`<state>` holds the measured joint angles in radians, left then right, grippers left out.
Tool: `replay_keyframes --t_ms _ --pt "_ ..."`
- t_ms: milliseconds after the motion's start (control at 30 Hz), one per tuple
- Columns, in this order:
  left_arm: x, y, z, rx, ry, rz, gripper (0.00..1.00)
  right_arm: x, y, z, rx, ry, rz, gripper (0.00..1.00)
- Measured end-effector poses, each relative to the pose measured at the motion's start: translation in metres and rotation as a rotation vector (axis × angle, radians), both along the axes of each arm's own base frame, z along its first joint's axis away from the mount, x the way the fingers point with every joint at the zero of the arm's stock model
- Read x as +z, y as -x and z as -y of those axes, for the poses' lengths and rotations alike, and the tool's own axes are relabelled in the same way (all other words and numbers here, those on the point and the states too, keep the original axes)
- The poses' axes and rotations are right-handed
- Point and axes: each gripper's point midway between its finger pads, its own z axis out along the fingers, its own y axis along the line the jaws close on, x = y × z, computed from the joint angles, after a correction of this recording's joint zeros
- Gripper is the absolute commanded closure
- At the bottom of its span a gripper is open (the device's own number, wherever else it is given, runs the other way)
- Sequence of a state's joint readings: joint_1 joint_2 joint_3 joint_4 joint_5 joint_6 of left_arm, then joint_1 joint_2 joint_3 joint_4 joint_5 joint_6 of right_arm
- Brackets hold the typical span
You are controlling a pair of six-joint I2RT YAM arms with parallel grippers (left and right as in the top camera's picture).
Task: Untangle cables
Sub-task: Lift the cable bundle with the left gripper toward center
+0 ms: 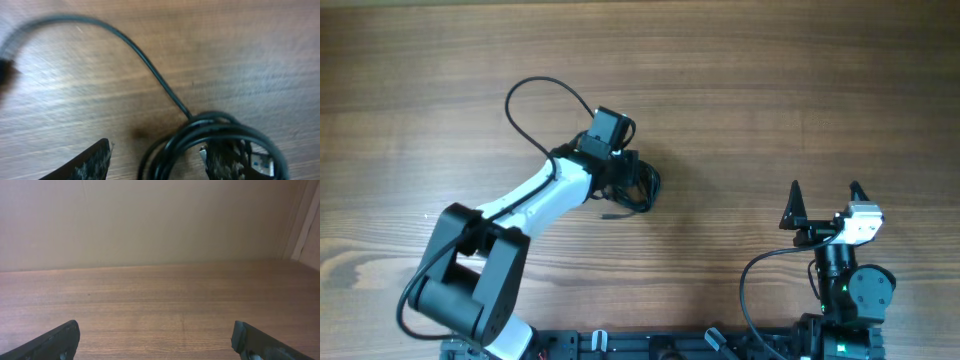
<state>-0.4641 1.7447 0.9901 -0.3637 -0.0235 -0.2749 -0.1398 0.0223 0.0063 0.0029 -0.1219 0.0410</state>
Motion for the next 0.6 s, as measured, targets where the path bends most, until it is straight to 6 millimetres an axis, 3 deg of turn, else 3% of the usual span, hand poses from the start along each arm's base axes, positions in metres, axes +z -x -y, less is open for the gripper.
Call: replay_keyframes --t_ms 67,267,333,433,600 --pt "0.010 0.000 -0.008 0.022 0.010 -0.014 0.42 0.000 0.000 0.000 0.000 0.000 0.000 0.00" --pt "-0.007 0.012 -0.003 0.033 0.082 -0.121 0.51 0.000 0.000 0.000 0.000 0.000 0.000 0.00" --pt "-0.025 0.016 0.001 0.024 0.092 -0.171 0.71 0.000 0.000 0.000 0.000 0.000 0.000 0.00" --pt "-0.027 0.015 0.007 0.017 0.118 -0.183 0.96 0.000 0.000 0.000 0.000 0.000 0.000 0.00" --pt "-0.028 0.019 0.005 0.031 0.114 -0.211 0.96 0.000 0.000 0.000 0.000 0.000 0.000 0.00"
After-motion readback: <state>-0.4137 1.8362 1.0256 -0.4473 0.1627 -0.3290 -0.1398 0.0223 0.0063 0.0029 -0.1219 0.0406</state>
